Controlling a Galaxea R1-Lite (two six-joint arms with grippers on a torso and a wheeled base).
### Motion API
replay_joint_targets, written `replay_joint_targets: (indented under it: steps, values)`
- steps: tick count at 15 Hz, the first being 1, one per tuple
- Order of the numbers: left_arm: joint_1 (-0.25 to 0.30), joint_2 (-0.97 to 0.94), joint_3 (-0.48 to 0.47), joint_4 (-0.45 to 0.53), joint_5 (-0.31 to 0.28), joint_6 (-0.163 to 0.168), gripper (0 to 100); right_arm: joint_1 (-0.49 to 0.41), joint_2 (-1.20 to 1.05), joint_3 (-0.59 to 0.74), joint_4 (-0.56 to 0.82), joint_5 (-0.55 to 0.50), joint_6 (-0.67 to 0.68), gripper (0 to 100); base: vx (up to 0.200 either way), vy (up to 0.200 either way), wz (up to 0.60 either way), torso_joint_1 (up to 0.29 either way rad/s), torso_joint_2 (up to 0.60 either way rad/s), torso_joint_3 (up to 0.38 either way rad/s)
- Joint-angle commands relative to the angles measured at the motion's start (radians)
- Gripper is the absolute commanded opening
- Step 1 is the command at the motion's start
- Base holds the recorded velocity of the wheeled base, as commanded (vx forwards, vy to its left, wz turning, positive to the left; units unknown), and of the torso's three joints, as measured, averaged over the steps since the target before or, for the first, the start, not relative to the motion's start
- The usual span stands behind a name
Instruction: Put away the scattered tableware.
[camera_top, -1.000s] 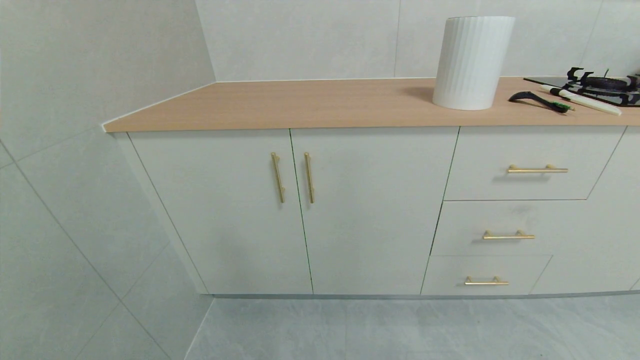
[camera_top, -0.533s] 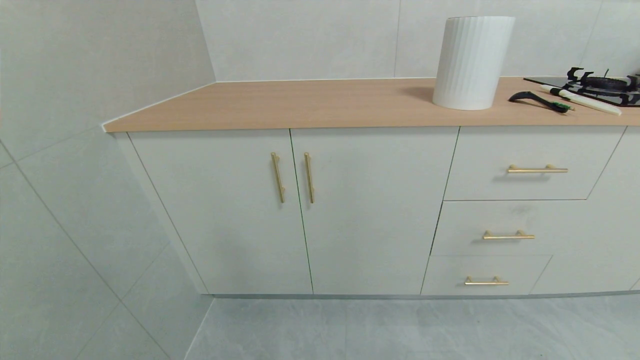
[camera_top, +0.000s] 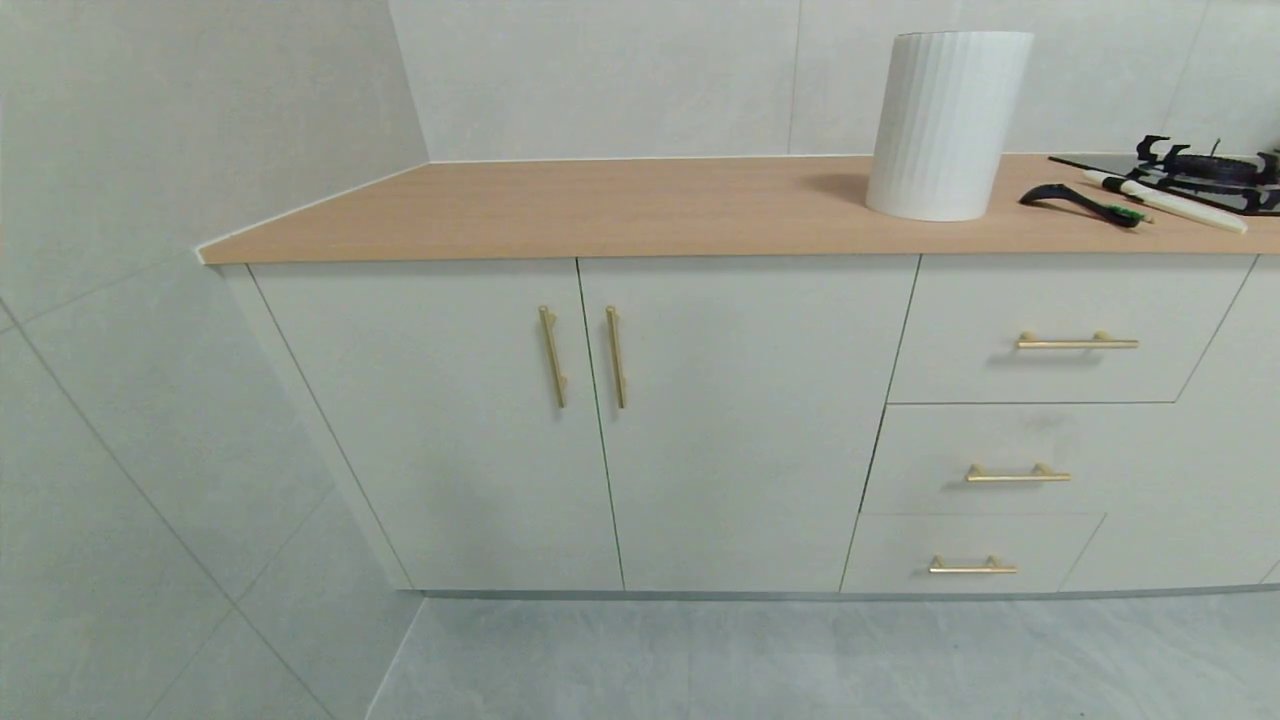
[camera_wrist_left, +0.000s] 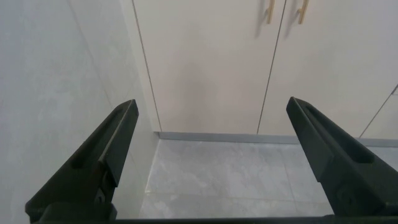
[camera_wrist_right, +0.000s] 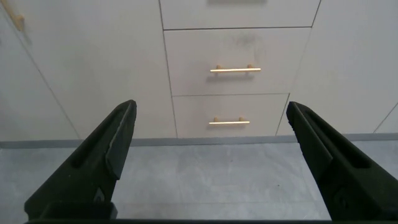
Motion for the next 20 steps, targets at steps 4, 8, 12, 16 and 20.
replay_joint_targets:
  steps: [4,8,12,16,20]
  values:
    - [0.001,0.002,0.001,-0.001,0.000,-0.003,100,0.001,0.002,0.000,0.000,0.000,-0.001,100,0.000,-0.200,0.00,0.001,0.00,0.002]
    - [0.001,0.002,-0.001,-0.001,-0.006,-0.028,100,0.001,0.002,0.000,0.000,0.001,-0.001,100,0.000,-0.100,0.00,0.004,0.00,0.001]
    - [0.001,0.002,-0.001,-0.002,-0.006,-0.028,100,0.001,0.002,0.000,0.000,0.001,-0.001,100,0.000,0.000,0.00,0.000,0.00,0.000]
    - [0.001,0.002,-0.001,-0.002,-0.006,-0.026,100,0.001,0.002,0.000,0.000,0.001,-0.001,100,0.050,0.000,0.00,0.003,0.00,-0.001]
    - [0.001,0.002,-0.001,-0.002,-0.006,-0.026,100,0.001,0.002,0.000,0.000,0.001,0.001,100,0.200,0.000,0.00,0.001,0.00,0.005]
